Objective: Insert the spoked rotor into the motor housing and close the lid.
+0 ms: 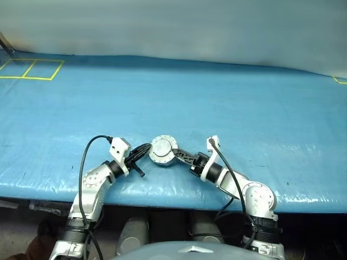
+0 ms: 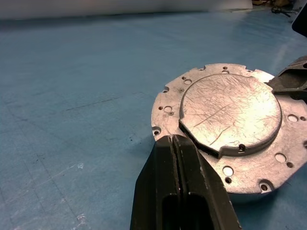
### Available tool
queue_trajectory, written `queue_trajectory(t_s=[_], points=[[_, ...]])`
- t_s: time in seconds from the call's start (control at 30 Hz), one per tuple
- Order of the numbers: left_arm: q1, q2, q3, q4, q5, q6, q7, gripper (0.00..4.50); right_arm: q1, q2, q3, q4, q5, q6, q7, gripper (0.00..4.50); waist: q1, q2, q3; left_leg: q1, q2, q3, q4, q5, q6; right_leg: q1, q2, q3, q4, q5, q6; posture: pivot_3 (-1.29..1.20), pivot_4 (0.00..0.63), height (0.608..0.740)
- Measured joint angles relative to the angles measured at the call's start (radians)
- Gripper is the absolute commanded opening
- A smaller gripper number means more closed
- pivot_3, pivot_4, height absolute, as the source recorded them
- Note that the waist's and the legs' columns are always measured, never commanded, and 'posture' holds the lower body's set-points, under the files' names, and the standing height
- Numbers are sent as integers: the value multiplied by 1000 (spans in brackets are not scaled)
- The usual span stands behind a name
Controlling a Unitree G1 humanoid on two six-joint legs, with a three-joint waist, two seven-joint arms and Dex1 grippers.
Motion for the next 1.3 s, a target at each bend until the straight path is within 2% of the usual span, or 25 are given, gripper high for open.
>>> queue_trajectory(t_s=[0.1,0.27,0.3,0.37,0.53,0.73,0.77,1.0,1.3], points=[[-3,-12,36,-32,-66,111,47,0,-14,21,-37,10,46,2,-39,1322,-6,-1,4,-2,0,-1,0,0,0,-2,1,-1,0,0,0,0,150,740],[1,-8,100,-102,-248,277,21,0,-43,51,-102,33,123,-28,-109,1322,-13,-1,7,-6,0,-1,0,0,0,-4,1,-1,0,0,0,0,150,740],[1,-22,116,-105,-272,283,24,180,-48,52,-112,40,146,-32,-124,1322,-13,-1,7,-6,0,-1,0,0,0,-4,1,-1,-1,0,0,0,150,740],[2,-68,154,-105,-318,284,41,576,-50,54,-131,41,192,-51,-150,1322,-13,-1,7,-6,0,-1,0,0,0,-4,1,-1,-1,0,0,0,150,740],[19,-159,189,-109,-399,291,71,2264,-55,56,-145,32,325,-114,-206,1322,-15,-1,8,-7,0,-1,2,0,0,-4,1,-1,-1,0,0,0,150,740],[54,-220,183,-159,-586,427,71,4263,-89,59,-138,32,472,-200,-273,1322,-20,-1,8,-7,0,-2,3,0,0,-4,1,-1,0,0,0,0,150,740],[54,-227,183,-162,-611,448,74,4468,-96,59,-133,30,494,-214,-274,1322,-21,-1,8,-7,0,-2,3,0,0,-4,1,-1,0,0,0,0,150,740],[37,-252,207,-163,-840,616,141,4468,-109,53,-60,17,573,-231,-293,1322,-27,-1,8,-7,0,-2,2,0,1,-4,2,-1,-1,0,0,0,150,740],[15,-269,233,-162,-949,642,189,4468,-81,31,24,17,576,-221,-294,1322,-27,-1,8,-7,0,-2,3,0,1,-3,2,-1,-1,0,0,0,150,740]])
